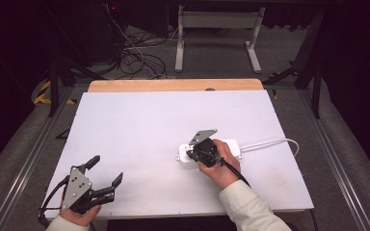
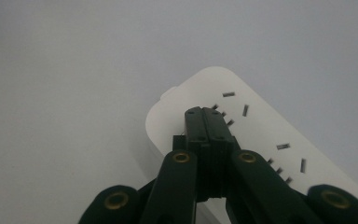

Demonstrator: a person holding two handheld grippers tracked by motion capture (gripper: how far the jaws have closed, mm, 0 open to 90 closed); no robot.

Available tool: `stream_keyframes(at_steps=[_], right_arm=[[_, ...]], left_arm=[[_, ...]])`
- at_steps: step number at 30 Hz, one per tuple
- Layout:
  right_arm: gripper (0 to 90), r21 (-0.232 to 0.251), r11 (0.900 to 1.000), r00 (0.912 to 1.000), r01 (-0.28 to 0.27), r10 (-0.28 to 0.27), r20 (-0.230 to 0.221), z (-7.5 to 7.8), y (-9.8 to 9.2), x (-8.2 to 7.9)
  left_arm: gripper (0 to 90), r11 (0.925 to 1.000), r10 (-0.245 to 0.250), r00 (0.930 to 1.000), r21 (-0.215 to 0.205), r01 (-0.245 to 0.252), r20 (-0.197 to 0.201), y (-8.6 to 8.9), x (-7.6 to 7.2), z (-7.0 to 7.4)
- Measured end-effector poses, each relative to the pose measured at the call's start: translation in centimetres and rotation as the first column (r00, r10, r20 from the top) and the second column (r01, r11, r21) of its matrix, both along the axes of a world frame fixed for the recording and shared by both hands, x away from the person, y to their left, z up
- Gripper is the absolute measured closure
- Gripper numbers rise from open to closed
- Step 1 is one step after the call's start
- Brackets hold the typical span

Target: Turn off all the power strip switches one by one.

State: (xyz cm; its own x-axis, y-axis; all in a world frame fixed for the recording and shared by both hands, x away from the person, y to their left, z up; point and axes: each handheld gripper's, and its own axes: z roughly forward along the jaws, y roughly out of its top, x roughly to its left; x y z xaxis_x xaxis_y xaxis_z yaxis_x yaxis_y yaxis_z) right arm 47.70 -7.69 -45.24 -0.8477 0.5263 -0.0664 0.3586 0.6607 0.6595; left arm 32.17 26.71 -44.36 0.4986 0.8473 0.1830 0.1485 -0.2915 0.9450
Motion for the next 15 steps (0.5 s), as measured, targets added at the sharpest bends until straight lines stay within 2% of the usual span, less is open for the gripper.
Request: stream_keyframes(at_steps=[8,10,11,13,15], right_arm=[[90.0,-0.014,1.000,0.9998,-0.010,0.010,0.017,-0.02,0.12,-0.11],[90.0,-0.010,1.000,0.9998,-0.022,0.022,-0.003,-0.09,0.26,-0.21],[90.0,-0.019,1.000,0.9996,-0.025,0.025,0.012,-0.10,0.35,-0.30],[90.0,-0.021,1.000,0.9997,-0.022,0.023,0.011,-0.08,0.37,-0.34],[90.0,0.008,1.000,1.0000,-0.009,0.009,-0.002,-0.15,0.22,-0.25]], left_arm=[[14.8,1.0000,0.001,1.0000,-0.001,-0.001,0.002,-0.05,0.02,-0.02],[14.8,1.0000,0.001,1.0000,0.006,-0.001,0.004,-0.03,0.04,0.00],[14.8,1.0000,0.001,1.0000,0.005,-0.001,0.002,-0.04,0.02,0.00],[14.8,1.0000,0.001,1.0000,0.005,-0.001,0.003,-0.05,-0.04,0.01],[14.8,1.0000,0.000,1.0000,-0.003,0.000,0.002,-0.02,-0.05,0.00]])
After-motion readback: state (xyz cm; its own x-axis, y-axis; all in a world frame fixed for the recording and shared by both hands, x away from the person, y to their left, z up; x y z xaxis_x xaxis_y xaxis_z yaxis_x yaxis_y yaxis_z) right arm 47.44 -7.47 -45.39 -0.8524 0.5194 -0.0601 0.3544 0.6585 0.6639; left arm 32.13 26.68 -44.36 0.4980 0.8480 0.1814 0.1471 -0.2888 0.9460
